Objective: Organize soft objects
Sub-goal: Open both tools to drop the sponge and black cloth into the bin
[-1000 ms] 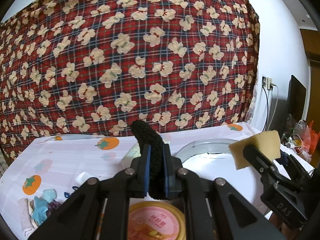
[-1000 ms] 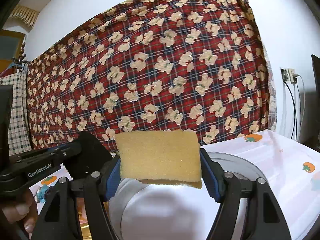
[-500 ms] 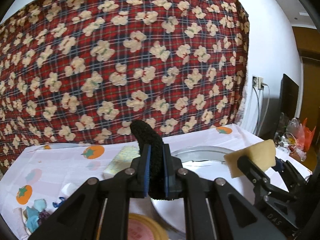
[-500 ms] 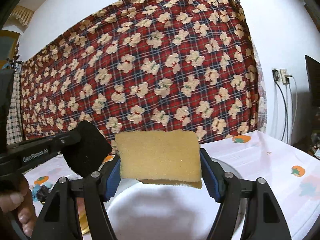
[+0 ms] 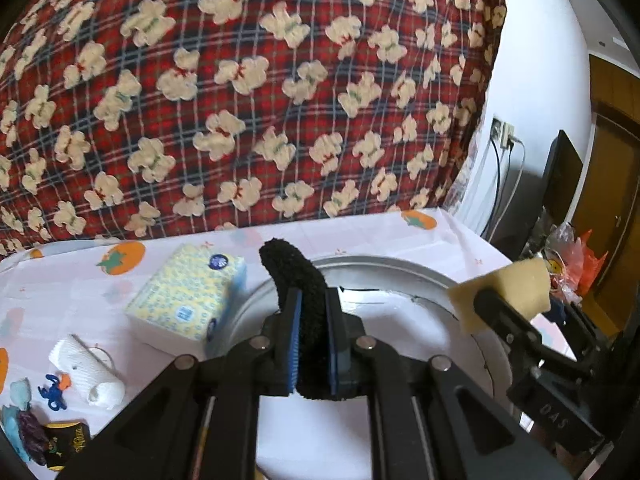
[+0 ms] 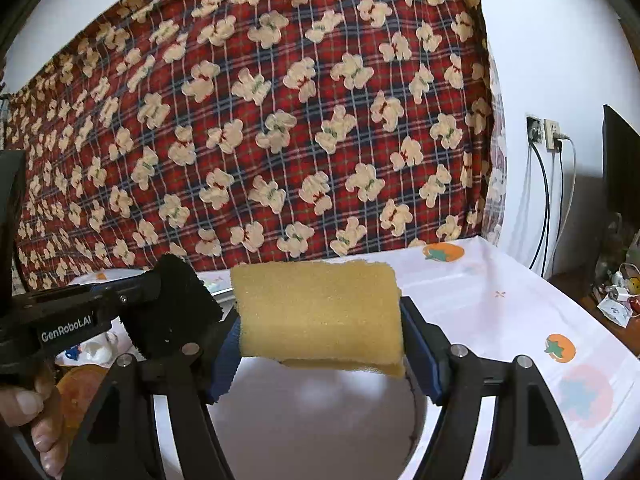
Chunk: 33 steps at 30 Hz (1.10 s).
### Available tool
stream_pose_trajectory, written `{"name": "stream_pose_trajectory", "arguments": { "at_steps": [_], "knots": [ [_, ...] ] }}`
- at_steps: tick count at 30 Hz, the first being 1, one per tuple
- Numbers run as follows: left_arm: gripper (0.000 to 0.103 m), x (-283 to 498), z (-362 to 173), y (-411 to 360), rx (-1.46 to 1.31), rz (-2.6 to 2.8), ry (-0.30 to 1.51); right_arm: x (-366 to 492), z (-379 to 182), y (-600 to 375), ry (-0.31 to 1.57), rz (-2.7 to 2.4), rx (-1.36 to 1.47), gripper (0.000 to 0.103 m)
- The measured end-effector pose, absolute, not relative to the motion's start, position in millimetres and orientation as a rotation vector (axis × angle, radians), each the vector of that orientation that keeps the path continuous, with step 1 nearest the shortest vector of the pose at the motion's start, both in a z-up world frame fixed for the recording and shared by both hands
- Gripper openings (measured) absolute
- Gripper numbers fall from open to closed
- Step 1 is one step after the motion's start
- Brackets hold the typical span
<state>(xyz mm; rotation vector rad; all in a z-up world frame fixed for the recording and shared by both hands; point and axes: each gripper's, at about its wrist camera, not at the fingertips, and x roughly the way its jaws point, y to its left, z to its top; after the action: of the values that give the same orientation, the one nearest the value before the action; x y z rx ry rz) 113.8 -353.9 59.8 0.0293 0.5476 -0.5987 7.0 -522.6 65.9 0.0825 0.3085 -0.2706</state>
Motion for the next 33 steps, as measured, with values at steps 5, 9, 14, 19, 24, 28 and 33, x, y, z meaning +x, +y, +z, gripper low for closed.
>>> {"name": "stream_pose_trajectory", "arguments": {
  "at_steps": [5,9,14,19,24,28,33],
  "knots": [
    [0.009,120,57,-367,0.051,-0.620,0.597,16,65,-527,0.354,-0.268,0.064,0.074],
    [0.012,124,53,-381,0.101,-0.635,0.645,27,58,-529,0.415,-0.263,0.045,0.075],
    [0.063,126,48,-392,0.168,-0.586,0.668,23,56,-530,0.410,-0.262,0.068,0.095],
    [0.071,108,51,-378,0.179,-0.569,0.583,11,52,-530,0.368,-0.268,0.082,0.095],
    [0.092,76,55,-346,0.158,-0.509,0.462,-17,45,-522,0.259,-0.240,0.128,0.095],
    [0.100,47,55,-317,0.152,-0.462,0.361,-40,44,-504,0.159,-0.227,0.091,0.096],
    [0.102,22,51,-283,0.180,-0.403,0.284,-46,48,-487,0.113,-0.212,0.034,0.098]
  ]
}}
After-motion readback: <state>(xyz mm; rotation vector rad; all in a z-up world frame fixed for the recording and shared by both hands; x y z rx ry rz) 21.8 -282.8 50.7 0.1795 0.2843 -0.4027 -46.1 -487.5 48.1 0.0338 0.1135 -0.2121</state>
